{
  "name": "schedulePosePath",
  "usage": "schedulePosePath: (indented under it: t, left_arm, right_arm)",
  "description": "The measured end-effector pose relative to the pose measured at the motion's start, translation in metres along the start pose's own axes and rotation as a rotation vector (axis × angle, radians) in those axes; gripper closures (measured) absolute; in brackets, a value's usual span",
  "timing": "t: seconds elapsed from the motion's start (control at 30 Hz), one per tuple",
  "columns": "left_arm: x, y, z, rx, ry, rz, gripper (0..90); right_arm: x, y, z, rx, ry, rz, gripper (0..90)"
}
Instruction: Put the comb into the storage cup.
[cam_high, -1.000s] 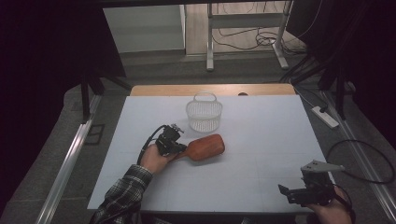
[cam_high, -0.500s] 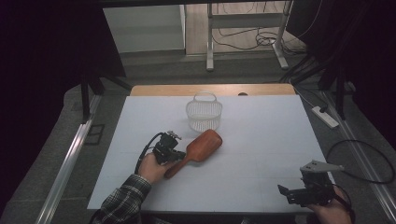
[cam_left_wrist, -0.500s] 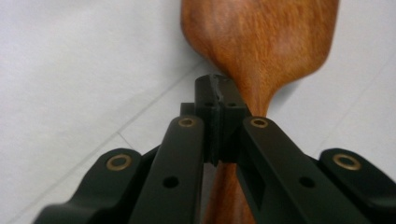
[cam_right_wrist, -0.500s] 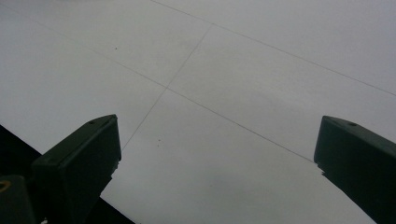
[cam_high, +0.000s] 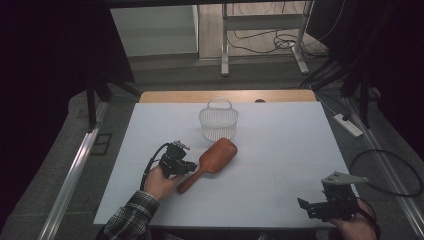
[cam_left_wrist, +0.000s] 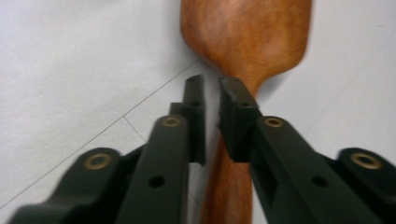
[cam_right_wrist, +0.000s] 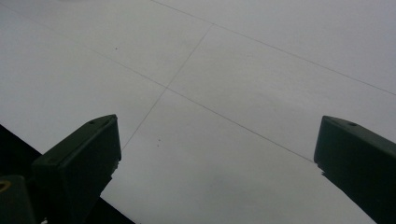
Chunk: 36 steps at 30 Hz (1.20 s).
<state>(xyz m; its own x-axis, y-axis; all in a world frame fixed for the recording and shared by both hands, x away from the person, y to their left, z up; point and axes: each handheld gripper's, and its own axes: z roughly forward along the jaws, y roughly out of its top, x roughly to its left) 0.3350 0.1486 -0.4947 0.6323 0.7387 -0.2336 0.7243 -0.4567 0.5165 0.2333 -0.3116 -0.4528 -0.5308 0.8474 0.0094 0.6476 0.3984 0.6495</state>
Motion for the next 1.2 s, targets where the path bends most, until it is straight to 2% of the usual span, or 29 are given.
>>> schedulePosePath:
  t: [0.07, 0.13, 0.17, 0.23, 0.27, 0.33, 0.37, 0.47, 0.5, 0.57, 0.6, 0.7, 0.8, 0.93, 1.03, 1.2]
  left_arm:
    - [-0.002, -0.002, -0.005, -0.011, 0.013, 0.010, 74.4]
    - [-0.002, -0.003, -0.007, -0.018, 0.019, 0.014, 66.0]
    - [-0.003, -0.003, -0.008, -0.021, 0.025, 0.019, 66.0]
    - [-0.004, -0.003, -0.008, -0.019, 0.027, 0.019, 54.5]
    - [-0.004, -0.003, -0.008, -0.017, 0.025, 0.018, 54.5]
    - [-0.005, -0.003, -0.007, -0.017, 0.027, 0.016, 47.9]
    - [-0.007, -0.001, -0.006, -0.016, 0.033, 0.016, 38.2]
    - [-0.009, 0.001, -0.005, -0.018, 0.032, 0.016, 27.3]
    - [-0.010, 0.001, -0.003, -0.017, 0.033, 0.012, 27.3]
    - [-0.011, 0.003, -0.001, -0.005, 0.036, 0.017, 15.1]
    - [-0.011, 0.004, 0.001, -0.001, 0.036, 0.018, 15.1]
    - [-0.012, 0.005, 0.006, 0.027, 0.036, 0.029, 4.4]
    - [-0.014, 0.005, 0.008, 0.036, 0.037, 0.045, 0.2]
    - [-0.016, 0.007, 0.009, 0.035, 0.018, 0.066, 0.0]
    - [-0.018, 0.007, 0.012, 0.042, 0.034, 0.079, 0.0]
    - [-0.018, 0.007, 0.018, 0.046, 0.031, 0.085, 0.0]
  right_arm:
    - [0.000, 0.000, 0.000, 0.002, -0.001, -0.002, 0.4]
    - [0.000, 0.000, 0.000, 0.001, -0.001, -0.005, 0.4]
    - [0.000, 0.000, 0.000, 0.001, -0.001, -0.006, 0.4]
    - [0.001, 0.000, 0.001, 0.002, -0.002, -0.007, 0.4]
    - [0.001, 0.000, 0.001, 0.002, -0.002, -0.007, 0.4]
    - [0.001, 0.001, 0.001, 0.002, -0.002, -0.005, 0.4]
    - [0.000, 0.000, 0.001, 0.002, -0.002, -0.006, 0.4]
    - [0.001, 0.000, 0.001, 0.003, -0.002, -0.007, 0.4]
    - [0.001, 0.000, 0.001, 0.004, -0.001, -0.008, 0.4]
    - [0.001, 0.000, 0.001, 0.007, -0.001, -0.010, 0.4]
    - [0.001, 0.000, 0.001, 0.007, -0.001, -0.010, 0.4]
    - [0.001, 0.000, 0.001, 0.009, -0.002, -0.012, 0.4]
    - [0.001, 0.000, 0.001, 0.010, -0.002, -0.013, 0.4]
    - [0.002, 0.000, 0.001, 0.014, -0.003, -0.015, 0.4]
    - [0.002, 0.000, 0.001, 0.015, -0.003, -0.017, 0.4]
    - [0.002, 0.000, 0.001, 0.015, -0.003, -0.017, 0.4]
